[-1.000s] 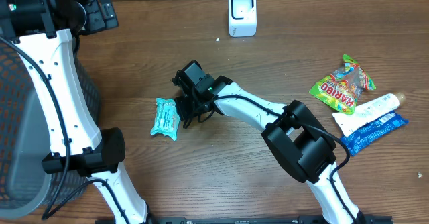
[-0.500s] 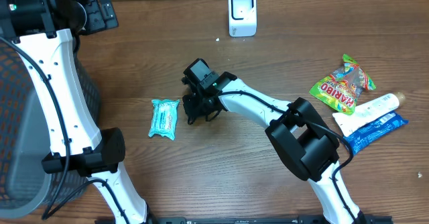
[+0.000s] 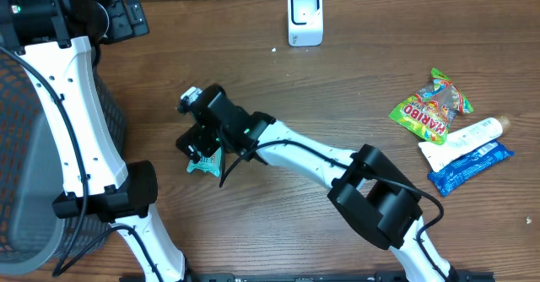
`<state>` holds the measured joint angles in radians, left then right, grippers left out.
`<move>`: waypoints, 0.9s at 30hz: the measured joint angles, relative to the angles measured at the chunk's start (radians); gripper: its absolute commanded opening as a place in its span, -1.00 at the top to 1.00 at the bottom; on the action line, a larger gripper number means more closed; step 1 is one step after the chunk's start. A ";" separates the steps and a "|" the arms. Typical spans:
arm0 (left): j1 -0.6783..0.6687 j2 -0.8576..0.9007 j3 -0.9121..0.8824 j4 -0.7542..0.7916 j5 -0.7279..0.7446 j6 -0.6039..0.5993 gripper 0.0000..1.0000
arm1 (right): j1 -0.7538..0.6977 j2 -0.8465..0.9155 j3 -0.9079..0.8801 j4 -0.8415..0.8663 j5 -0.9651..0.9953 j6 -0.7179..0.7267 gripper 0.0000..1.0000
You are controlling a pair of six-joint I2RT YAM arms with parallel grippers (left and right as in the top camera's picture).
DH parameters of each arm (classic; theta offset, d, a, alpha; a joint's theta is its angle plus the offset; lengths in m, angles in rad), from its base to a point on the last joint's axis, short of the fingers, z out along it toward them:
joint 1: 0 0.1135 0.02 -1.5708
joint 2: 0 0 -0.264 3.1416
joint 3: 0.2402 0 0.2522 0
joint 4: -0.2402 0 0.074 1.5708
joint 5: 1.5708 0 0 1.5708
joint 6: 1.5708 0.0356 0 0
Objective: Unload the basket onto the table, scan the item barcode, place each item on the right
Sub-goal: 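Lower the right gripper and grasp the teal pack's corner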
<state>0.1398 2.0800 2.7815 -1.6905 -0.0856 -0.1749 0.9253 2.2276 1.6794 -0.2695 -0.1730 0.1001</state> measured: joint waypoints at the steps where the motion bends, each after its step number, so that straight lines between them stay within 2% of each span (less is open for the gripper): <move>1: 0.000 0.000 0.000 0.000 0.000 0.000 -0.99 | 0.006 0.005 0.000 0.004 0.020 -0.001 -1.00; 5: 0.000 0.000 0.000 0.000 0.000 0.000 -0.99 | 0.021 0.035 0.000 -0.029 0.119 -0.002 -1.00; 15: 0.000 0.000 0.000 0.000 0.000 0.000 -0.99 | 0.014 0.048 0.006 -0.349 0.451 0.080 -1.00; 23: 0.000 0.000 0.000 0.000 0.000 0.000 -0.99 | -0.105 0.035 0.024 -0.493 0.503 0.195 -1.00; 27: 0.000 0.000 0.000 0.000 0.000 0.000 -0.99 | -0.193 0.027 0.045 -0.613 0.480 0.219 -0.91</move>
<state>0.1398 2.0800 2.7811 -1.6905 -0.0856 -0.1749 0.7326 2.2543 1.7241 -0.8825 0.3065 0.3191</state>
